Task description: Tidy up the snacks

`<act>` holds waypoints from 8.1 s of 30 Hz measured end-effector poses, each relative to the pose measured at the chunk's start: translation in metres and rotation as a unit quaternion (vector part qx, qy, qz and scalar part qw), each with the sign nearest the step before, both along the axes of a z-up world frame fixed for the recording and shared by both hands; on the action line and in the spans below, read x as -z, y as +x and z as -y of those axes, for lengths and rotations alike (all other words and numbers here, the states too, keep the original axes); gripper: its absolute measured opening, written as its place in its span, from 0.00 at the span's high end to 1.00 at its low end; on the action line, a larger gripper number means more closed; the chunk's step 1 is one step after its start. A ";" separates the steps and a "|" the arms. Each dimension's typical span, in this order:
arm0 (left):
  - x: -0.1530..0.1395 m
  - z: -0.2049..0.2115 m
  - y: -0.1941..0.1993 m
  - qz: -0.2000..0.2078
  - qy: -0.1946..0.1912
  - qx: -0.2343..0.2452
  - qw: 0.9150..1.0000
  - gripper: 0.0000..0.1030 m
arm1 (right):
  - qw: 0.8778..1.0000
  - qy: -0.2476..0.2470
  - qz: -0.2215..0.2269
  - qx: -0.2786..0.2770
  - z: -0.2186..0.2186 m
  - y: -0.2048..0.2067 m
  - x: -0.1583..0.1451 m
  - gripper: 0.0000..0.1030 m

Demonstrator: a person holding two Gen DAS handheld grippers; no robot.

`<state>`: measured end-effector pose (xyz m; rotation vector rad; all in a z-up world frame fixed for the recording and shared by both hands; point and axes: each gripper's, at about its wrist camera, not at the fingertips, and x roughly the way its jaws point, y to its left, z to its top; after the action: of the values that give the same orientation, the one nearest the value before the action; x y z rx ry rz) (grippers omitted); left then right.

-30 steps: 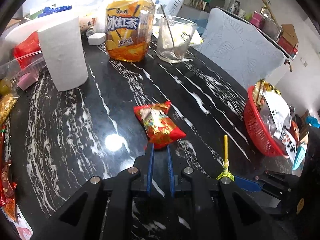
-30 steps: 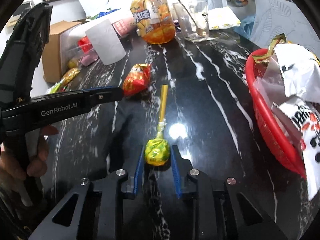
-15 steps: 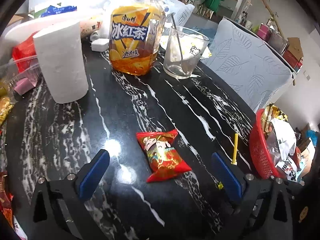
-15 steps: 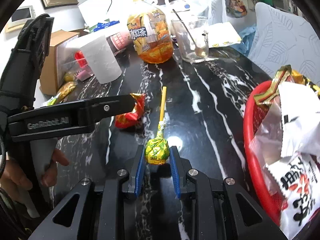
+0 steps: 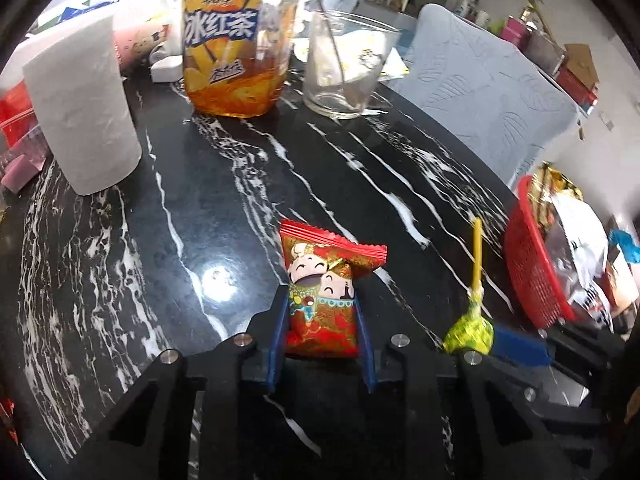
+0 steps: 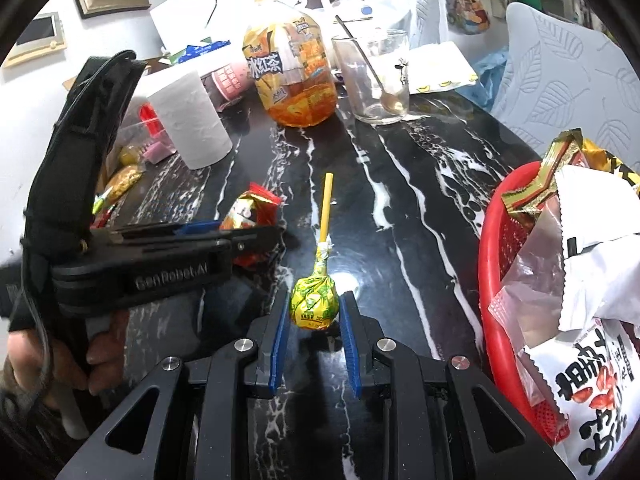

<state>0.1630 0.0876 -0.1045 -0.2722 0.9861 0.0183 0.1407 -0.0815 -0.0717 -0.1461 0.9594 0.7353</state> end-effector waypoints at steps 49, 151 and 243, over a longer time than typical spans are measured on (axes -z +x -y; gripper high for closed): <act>-0.099 0.127 -0.134 0.116 -0.003 0.119 0.986 0.72 | 0.989 0.052 0.099 0.100 0.122 -0.127 -0.082 0.77; -0.111 0.165 0.010 0.127 0.018 0.111 0.985 0.31 | 0.987 0.005 0.070 0.144 0.191 0.053 -0.066 0.66; -0.161 0.129 -0.180 0.223 0.029 0.157 0.962 0.17 | 0.948 -0.017 0.178 0.262 0.155 -0.199 -0.142 0.24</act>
<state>-0.0166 -0.0413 0.0566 -0.0560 0.5694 -0.2926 -0.0585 -0.2368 0.0701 -0.0453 0.6206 0.1898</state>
